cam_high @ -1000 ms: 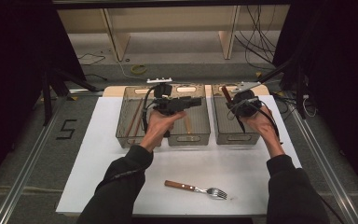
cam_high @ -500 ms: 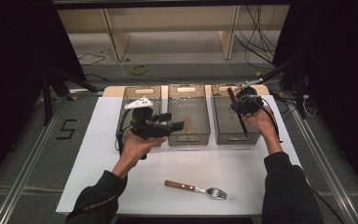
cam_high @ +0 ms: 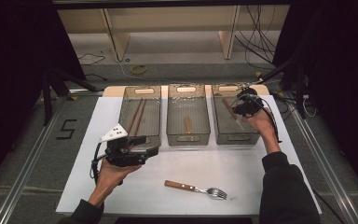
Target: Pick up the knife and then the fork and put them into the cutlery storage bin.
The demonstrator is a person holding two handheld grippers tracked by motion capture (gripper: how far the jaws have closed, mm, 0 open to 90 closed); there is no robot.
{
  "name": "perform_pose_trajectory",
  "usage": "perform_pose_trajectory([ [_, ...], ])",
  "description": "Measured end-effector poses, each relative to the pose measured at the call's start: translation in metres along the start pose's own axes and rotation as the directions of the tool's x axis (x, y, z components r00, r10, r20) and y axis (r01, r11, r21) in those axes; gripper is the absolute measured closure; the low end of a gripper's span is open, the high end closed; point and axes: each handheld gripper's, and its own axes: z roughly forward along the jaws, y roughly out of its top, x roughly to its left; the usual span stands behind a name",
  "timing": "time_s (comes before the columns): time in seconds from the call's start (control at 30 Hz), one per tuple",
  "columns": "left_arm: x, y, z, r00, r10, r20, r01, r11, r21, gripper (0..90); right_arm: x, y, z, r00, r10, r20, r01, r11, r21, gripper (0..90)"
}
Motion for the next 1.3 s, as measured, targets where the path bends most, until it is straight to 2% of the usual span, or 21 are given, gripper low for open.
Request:
perform_pose_trajectory([
  [0.07,0.001,-0.005,-0.002,1.0000,-0.004,-0.009,0.004,1.0000,-0.001,23.2,0.000,0.000,-0.003,0.9998,0.012,-0.014,-0.012,1.000,-0.007,59.7],
  [0.17,0.003,-0.013,-0.004,0.9997,0.000,-0.023,0.000,1.0000,-0.001,22.2,0.003,-0.001,-0.009,0.9994,0.001,-0.035,-0.002,0.999,-0.033,52.3],
  [0.27,0.006,-0.018,-0.006,0.9995,0.000,-0.030,0.000,1.0000,-0.004,21.6,0.009,-0.003,-0.017,0.9975,-0.025,-0.066,0.021,0.998,-0.063,48.6],
  [0.4,0.009,-0.022,-0.011,0.9993,-0.009,-0.037,0.008,0.9999,-0.008,21.0,0.021,-0.008,-0.031,0.9906,-0.074,-0.115,0.063,0.993,-0.096,43.1],
  [0.5,0.011,-0.027,-0.013,0.9991,-0.019,-0.039,0.018,0.9998,-0.011,20.7,0.033,-0.013,-0.043,0.9813,-0.111,-0.157,0.091,0.987,-0.129,40.0],
  [0.6,0.012,-0.032,-0.014,0.9989,-0.019,-0.042,0.019,0.9998,-0.008,20.5,0.048,-0.019,-0.054,0.9678,-0.149,-0.203,0.117,0.980,-0.163,37.0],
  [0.7,0.013,-0.037,-0.016,0.9988,-0.024,-0.042,0.023,0.9996,-0.018,20.4,0.064,-0.027,-0.063,0.9495,-0.190,-0.250,0.148,0.973,-0.179,36.3],
  [0.73,0.013,-0.038,-0.017,0.9987,-0.033,-0.039,0.032,0.9992,-0.022,20.3,0.070,-0.030,-0.065,0.9423,-0.203,-0.266,0.158,0.971,-0.180,35.8],
  [0.83,0.012,-0.041,-0.018,0.9988,-0.027,-0.042,0.026,0.9995,-0.019,20.0,0.086,-0.039,-0.070,0.9270,-0.242,-0.287,0.198,0.965,-0.173,35.4],
  [1.0,0.011,-0.046,-0.019,0.9988,-0.016,-0.047,0.016,0.9999,-0.007,20.0,0.107,-0.054,-0.072,0.8937,-0.288,-0.344,0.243,0.955,-0.167,34.8],
  [1.13,0.010,-0.049,-0.019,0.9985,-0.004,-0.055,0.004,1.0000,0.004,20.0,0.121,-0.064,-0.071,0.8718,-0.305,-0.383,0.264,0.952,-0.157,34.8],
  [1.2,0.009,-0.051,-0.019,0.9981,0.008,-0.061,-0.007,0.9999,0.011,19.9,0.128,-0.067,-0.070,0.8634,-0.322,-0.389,0.292,0.947,-0.136,34.8],
  [1.3,0.007,-0.052,-0.020,0.9982,0.010,-0.058,-0.009,0.9999,0.005,20.0,0.139,-0.071,-0.068,0.8434,-0.351,-0.407,0.326,0.936,-0.130,35.1],
])
